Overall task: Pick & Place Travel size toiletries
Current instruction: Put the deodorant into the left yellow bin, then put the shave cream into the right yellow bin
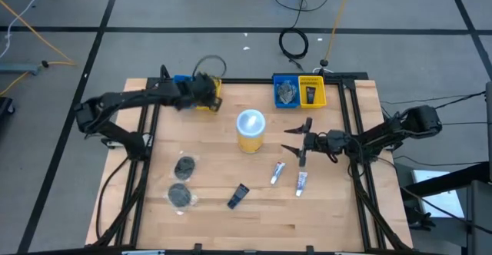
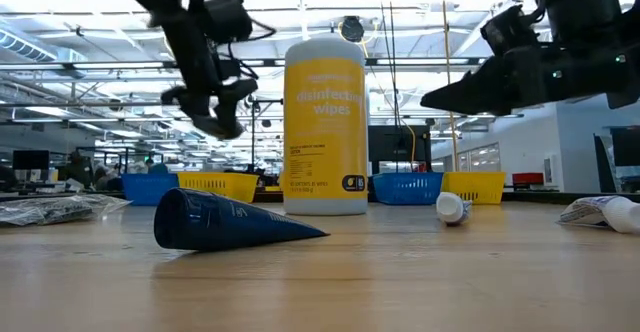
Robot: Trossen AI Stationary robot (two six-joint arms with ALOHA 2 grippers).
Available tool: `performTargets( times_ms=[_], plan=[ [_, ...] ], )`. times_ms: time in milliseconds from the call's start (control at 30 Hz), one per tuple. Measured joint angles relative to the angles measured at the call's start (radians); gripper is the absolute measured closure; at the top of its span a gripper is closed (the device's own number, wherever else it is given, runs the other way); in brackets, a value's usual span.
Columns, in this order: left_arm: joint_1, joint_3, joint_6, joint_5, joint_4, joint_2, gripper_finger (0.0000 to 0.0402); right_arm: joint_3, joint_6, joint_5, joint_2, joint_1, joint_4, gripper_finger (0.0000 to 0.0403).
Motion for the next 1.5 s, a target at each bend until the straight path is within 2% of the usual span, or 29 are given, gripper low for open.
performTargets(
  times_ms=[67,233,600,1067,1200,1400,1500],
  plan=[
    [0.054,-0.003,0.026,0.045,0.039,0.023,0.0192,0.0,-0.007,0.0,0.0,-0.023,0.002,0.0152],
    [0.14,-0.004,0.052,0.057,0.06,0.103,0.019,0.0,-0.015,0.0,0.0,-0.077,0.007,0.0152],
    [0.225,-0.004,0.058,0.061,0.187,0.276,0.0188,0.0,-0.01,0.0,0.0,-0.114,0.007,0.0152],
    [0.253,-0.003,0.048,0.09,0.197,0.299,0.0185,0.0,-0.021,0.0,0.0,-0.114,0.028,0.0152],
    [0.263,-0.003,0.048,0.121,0.2,0.299,0.0159,0.0,-0.021,0.0,0.0,-0.114,0.028,0.0152],
    [0.281,-0.002,0.054,0.217,0.201,0.283,0.0097,0.0,-0.021,0.0,0.0,-0.114,0.028,0.0152],
    [0.282,-0.003,0.06,0.226,0.195,0.252,0.0075,0.0,-0.021,0.0,0.0,-0.114,0.028,0.0152]
  ],
)
